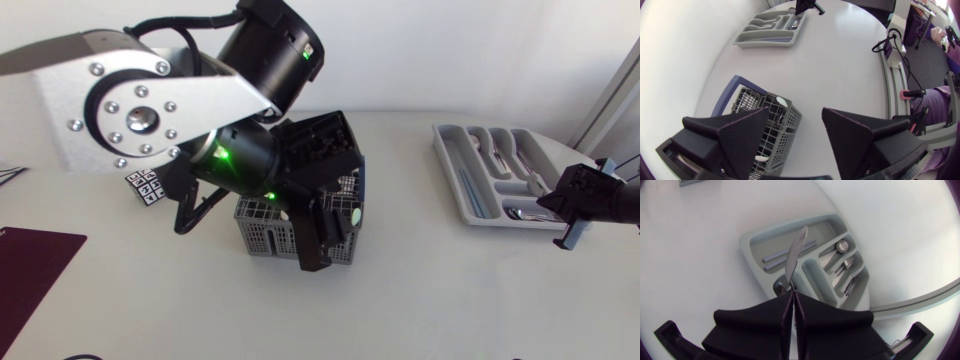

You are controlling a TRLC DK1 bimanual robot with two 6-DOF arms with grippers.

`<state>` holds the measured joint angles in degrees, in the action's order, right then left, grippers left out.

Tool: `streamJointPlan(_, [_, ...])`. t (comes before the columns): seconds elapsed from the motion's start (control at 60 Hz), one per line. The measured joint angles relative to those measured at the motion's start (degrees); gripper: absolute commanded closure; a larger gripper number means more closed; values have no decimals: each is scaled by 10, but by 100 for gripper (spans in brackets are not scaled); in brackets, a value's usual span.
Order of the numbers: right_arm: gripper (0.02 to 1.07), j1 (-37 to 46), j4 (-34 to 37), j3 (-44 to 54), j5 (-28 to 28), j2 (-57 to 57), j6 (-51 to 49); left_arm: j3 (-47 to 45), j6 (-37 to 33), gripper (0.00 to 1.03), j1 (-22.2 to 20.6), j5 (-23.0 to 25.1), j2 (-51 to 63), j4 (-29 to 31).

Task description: Transfer all utensils from the basket to the drawer tray.

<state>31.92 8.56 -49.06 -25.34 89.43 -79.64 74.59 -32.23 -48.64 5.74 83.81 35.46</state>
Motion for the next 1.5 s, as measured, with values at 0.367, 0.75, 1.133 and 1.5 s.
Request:
streamJointPlan(0.367, [100, 13, -108, -30, 63, 97, -34, -13, -42, 26, -3, -33, 1, -6])
streamJointPlan(0.75, [15, 18, -166, -29, 117, 143, -81, -37, -86, 26, -21, -78, 13, -20])
streamJointPlan(1.133, [9, 19, -130, 35, 89, 56, -80, -71, -122, 30, -32, -140, 52, -84])
streamJointPlan(1.5, [9, -45, -92, 130, 79, -88, -56, -72, -159, 56, -23, -148, 89, -125])
